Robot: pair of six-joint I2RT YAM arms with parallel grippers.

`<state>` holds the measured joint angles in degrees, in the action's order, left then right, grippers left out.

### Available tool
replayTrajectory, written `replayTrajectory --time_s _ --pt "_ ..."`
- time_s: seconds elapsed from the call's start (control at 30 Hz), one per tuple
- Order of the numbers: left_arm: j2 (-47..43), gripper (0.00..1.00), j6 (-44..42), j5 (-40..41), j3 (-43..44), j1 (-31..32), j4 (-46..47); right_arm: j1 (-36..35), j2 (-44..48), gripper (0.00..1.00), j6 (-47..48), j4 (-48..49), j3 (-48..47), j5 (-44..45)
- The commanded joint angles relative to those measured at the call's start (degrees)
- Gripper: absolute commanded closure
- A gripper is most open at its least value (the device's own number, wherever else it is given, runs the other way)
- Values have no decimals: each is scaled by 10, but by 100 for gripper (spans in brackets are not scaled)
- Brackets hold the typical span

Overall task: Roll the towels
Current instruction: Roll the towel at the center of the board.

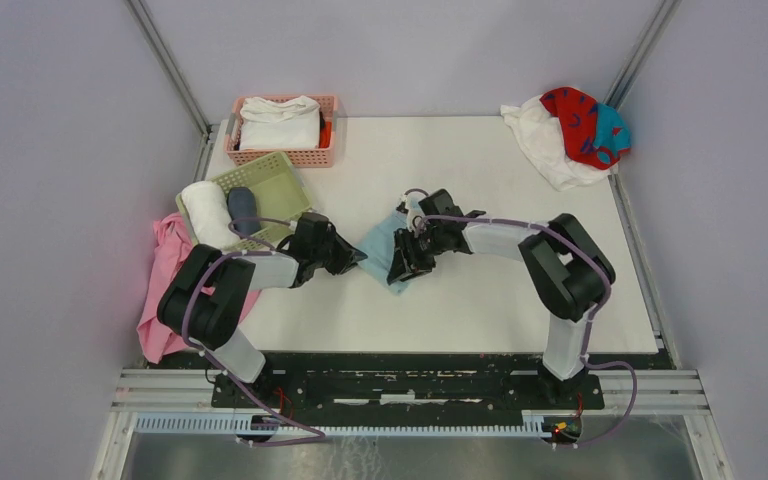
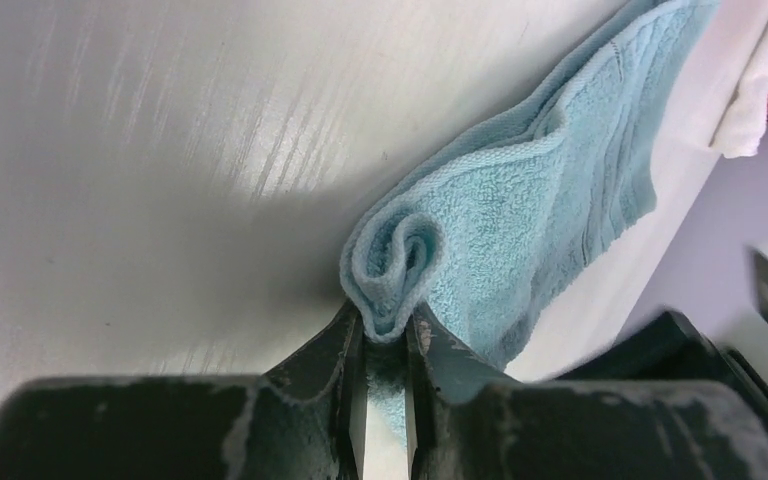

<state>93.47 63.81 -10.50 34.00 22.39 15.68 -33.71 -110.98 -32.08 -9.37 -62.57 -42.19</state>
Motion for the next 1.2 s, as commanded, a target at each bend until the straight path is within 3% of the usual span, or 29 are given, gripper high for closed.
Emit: replayTrajectory --time_s 0.0,0.2,0.43,0.6,0.87,1.07,1.17 --pt "4 81 5 55 12 6 -143 -70 98 50 164 -116 -27 226" --pt "2 82 10 53 26 9 -168 -191 144 43 265 -70 -16 468" --pt "-1 81 12 49 27 10 -172 -286 115 41 351 10 -2 653" --pt "-1 81 11 49 26 10 -175 -307 75 41 381 29 -6 685" --pt "-4 81 13 50 23 11 -177 -310 18 50 387 19 -10 689" --pt "-34 76 22 54 -1 11 -191 -311 14 73 374 -2 -4 650" --pt "-74 64 33 62 -23 11 -197 -309 26 86 364 -29 -13 577"
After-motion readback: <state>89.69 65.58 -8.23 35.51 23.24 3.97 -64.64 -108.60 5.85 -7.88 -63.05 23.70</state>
